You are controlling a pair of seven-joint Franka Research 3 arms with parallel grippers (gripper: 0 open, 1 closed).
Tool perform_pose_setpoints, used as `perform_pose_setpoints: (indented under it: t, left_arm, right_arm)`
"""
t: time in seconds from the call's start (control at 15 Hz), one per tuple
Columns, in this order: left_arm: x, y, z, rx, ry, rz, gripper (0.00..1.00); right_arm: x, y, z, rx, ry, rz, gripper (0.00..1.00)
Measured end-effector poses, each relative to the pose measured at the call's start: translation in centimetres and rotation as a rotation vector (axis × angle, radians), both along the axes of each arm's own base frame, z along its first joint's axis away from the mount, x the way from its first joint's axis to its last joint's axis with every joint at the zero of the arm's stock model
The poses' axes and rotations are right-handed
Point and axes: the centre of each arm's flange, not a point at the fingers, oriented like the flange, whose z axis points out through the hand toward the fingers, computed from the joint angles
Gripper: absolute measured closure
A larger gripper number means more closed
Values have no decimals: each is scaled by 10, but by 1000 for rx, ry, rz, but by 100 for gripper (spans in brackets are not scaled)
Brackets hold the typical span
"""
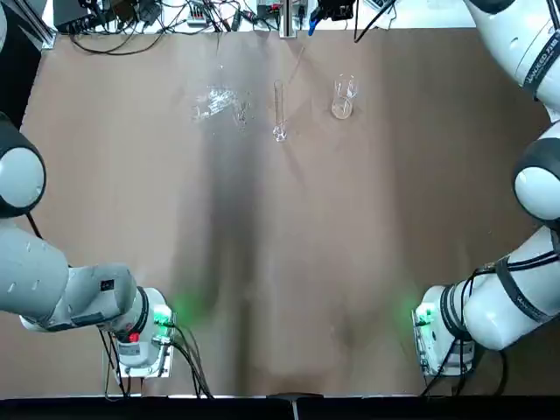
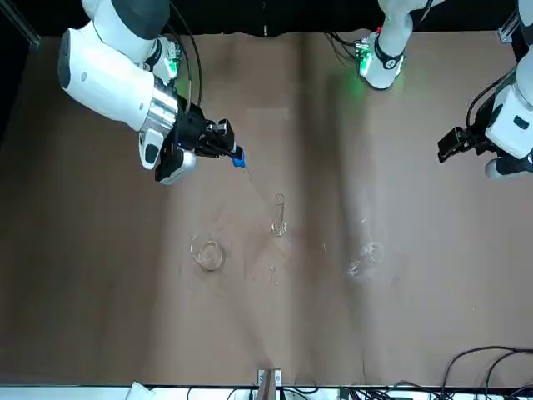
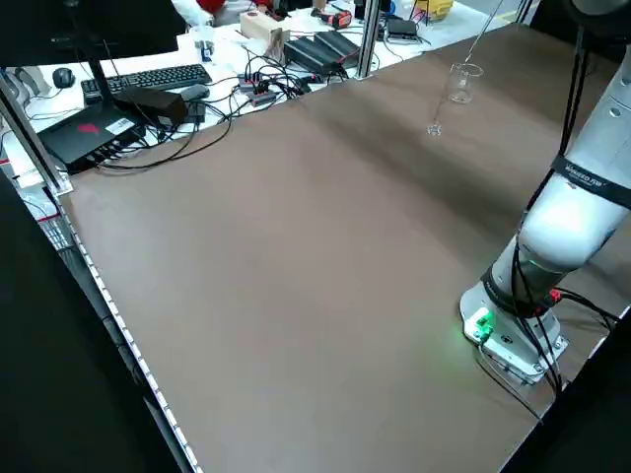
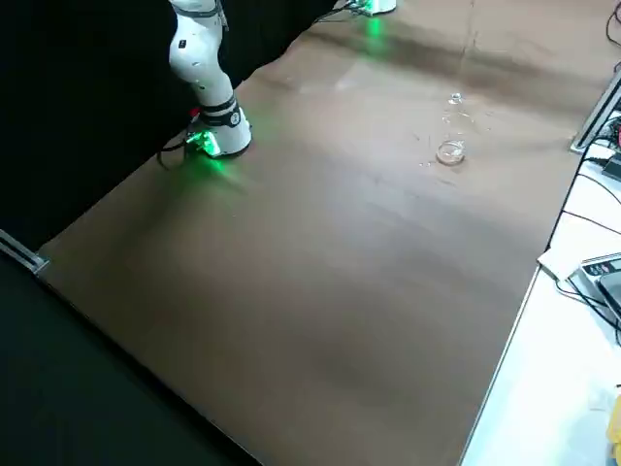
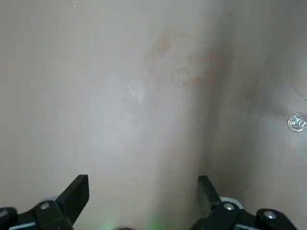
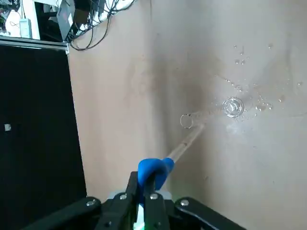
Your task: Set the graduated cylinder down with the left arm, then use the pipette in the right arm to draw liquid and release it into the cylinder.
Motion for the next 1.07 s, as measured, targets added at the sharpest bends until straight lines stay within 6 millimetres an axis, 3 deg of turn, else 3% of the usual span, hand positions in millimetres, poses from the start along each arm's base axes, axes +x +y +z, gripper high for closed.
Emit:
perform_pose_setpoints:
  t: [0.2, 0.4, 1.07]
  left_arm:
    - [0, 0, 0, 0, 0, 0, 0]
    - [0, 0, 0, 0, 0, 0, 0]
    - [0, 1, 0, 0, 0, 1, 0]
  right_arm:
    - [-1, -4, 5, 3, 9, -6, 93]
    - [8, -21, 9, 6, 4, -34, 93]
    - [61, -152, 4, -12, -64, -115, 93]
